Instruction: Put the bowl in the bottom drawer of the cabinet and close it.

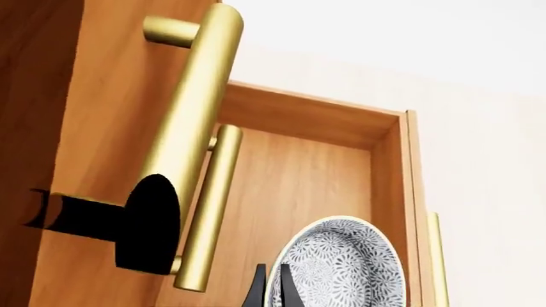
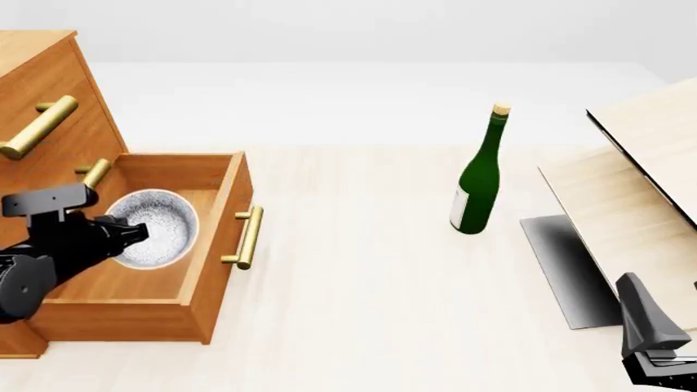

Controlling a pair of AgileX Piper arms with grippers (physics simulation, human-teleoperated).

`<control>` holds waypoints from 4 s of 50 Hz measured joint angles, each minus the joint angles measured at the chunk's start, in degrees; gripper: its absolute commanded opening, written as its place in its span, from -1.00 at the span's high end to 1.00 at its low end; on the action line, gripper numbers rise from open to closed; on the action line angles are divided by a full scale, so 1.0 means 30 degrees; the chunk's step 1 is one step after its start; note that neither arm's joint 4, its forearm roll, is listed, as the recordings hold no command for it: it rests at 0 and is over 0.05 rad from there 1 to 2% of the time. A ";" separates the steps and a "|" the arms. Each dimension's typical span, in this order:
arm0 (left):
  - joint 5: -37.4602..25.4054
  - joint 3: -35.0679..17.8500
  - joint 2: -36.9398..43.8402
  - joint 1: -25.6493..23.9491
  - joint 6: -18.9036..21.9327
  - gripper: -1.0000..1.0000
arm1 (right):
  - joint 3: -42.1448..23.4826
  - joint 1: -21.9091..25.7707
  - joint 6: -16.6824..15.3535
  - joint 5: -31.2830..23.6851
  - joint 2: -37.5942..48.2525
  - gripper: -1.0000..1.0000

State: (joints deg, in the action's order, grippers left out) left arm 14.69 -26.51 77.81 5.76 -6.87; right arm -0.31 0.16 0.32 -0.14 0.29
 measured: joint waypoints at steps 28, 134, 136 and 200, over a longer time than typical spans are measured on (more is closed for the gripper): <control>0.0635 0.0234 0.1003 0.0414 0.0150 1.00 | 0.0000 0.0000 0.0001 0.0000 0.0000 -1.00; 0.1701 0.0601 0.2566 0.1469 0.1131 -1.00 | 0.0000 0.0000 -0.0001 0.0000 0.0001 -1.00; 0.1630 0.0633 0.2428 0.1453 0.1126 -1.00 | 0.0000 0.0000 -0.0001 0.0000 0.0001 -1.00; -0.0875 0.1855 -0.2442 0.0408 0.0859 -1.00 | 0.0000 0.0002 0.0000 0.0000 0.0000 -1.00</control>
State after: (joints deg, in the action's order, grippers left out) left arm 12.07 -20.95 70.48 6.98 -4.29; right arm -0.31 0.16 0.32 -0.14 0.29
